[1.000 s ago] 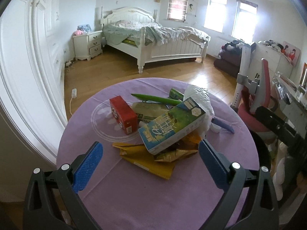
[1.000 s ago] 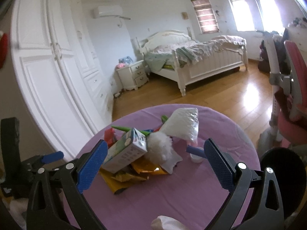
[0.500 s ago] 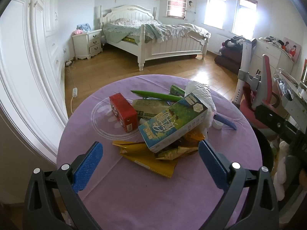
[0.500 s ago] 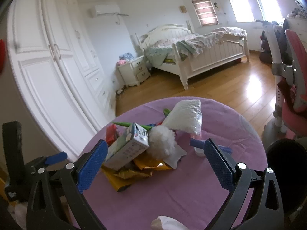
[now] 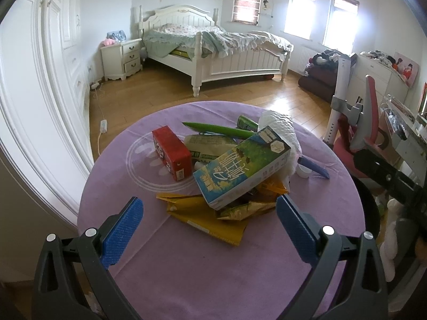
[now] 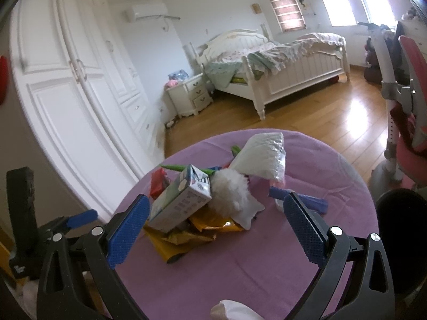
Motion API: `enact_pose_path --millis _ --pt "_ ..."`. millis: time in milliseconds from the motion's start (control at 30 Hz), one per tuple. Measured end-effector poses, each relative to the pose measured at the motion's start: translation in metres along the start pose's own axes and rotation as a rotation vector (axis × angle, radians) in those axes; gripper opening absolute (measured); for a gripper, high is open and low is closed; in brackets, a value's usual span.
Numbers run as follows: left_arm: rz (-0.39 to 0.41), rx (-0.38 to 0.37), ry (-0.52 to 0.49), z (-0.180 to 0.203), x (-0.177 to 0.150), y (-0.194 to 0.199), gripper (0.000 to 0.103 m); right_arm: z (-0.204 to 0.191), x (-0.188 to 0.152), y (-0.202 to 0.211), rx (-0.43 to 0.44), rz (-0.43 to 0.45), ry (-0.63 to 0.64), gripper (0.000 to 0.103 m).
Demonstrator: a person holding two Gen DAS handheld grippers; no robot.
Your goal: Collect trash
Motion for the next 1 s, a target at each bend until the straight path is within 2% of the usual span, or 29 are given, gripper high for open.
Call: enact_pose_path --millis 800,933,1000 --pt "-0.009 0.0 0.015 -0.003 -0.004 -0.004 0.098 -0.001 -0.01 -0.006 -0.002 -0.029 0.003 0.099" --pt "-0.014 -0.014 0.029 -0.006 -0.008 -0.007 0.098 -0.002 -0.014 -0.013 0.014 -0.06 0.012 0.099" --pt "-0.013 -0.035 0.034 -0.01 -0.009 -0.01 0.098 -0.005 -0.005 -0.019 0.038 -0.072 0.043 0.099"
Point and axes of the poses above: each gripper's, at about its wrist camera, not at the fingertips, and y roughly against the way its jaws point, z to its right, x to its top, the point moved 10 cm from there along -y, roughly the way its jaws point, and after that the axes turned 7 degrees about z, right-handed, at the moved point
